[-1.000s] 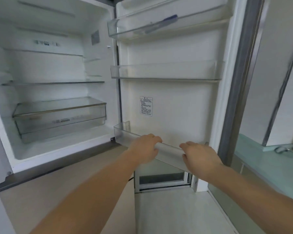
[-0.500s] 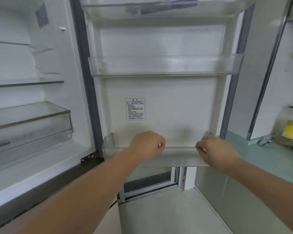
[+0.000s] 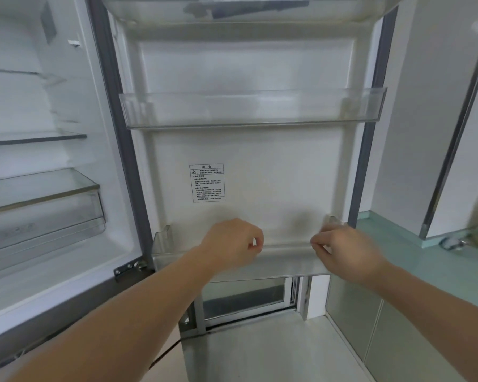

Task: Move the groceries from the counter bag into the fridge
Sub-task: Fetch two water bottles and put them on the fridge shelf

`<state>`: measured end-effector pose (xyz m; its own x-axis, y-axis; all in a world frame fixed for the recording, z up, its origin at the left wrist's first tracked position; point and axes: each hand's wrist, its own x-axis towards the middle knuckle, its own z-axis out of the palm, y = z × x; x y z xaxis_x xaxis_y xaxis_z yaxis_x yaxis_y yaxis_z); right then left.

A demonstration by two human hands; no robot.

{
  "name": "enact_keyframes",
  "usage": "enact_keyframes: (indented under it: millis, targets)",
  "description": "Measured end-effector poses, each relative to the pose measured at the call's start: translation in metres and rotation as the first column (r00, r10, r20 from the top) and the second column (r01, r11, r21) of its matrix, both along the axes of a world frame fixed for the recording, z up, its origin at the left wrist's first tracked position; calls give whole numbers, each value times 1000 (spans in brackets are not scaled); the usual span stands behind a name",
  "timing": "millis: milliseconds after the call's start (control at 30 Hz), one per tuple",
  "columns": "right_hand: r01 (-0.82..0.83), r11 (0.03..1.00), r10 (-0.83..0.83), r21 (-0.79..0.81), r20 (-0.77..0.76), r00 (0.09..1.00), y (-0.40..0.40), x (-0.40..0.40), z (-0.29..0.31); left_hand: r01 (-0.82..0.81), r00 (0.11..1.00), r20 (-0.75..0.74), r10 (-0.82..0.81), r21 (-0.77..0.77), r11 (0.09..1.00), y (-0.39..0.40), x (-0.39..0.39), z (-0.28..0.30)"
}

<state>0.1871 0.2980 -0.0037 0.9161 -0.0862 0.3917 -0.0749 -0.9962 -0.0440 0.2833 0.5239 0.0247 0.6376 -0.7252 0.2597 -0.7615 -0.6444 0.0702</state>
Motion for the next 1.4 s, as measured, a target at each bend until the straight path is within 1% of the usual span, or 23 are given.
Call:
enact_keyframes:
  millis: [233,333,500,600,633,700,767,833,1000,1167,1267,1400]
  targets:
    - [43,999,-42,12,-72,997,5,-4,7,-42,999,-29,42,-7,999,1,-7,1]
    - [85,995,-80,49,-98,992,14,-9,11,-43,998,-45,42,-36,998,4,-9,-1]
    - [147,985,-139,88,-84,987,27,-27,17,-4,996,-85,-12,-177,984,11,-8,-9]
    - [231,970,-222,75,-112,969,32,-48,19,41,993,-99,-62,-202,978,12,-6,-25]
    - [268,961,-258,67,-121,958,34,-57,19,61,993,-83,-78,-197,979,13,-7,-31]
    - [345,937,-334,64,-140,932,37,-76,19,116,993,5,-117,-172,978,10,-12,-40]
    - [411,911,-400,35,-175,900,39,-100,20,167,985,73,-156,-174,970,4,-23,-38]
    - [470,883,-460,7,-194,866,40,-127,26,220,974,93,-206,-172,960,-3,-39,-28]
    - [573,819,-569,-27,-164,806,52,-205,47,310,951,52,-306,-167,936,-19,-93,-6]
    - [675,737,-670,37,-96,736,77,-307,47,413,908,6,-419,-177,893,-27,-169,3]
    - [771,630,-764,95,-103,637,95,-383,37,535,842,6,-540,-140,833,-45,-224,3]
    - [902,429,-892,52,-134,432,123,-485,31,699,710,2,-704,-128,704,-77,-305,0]
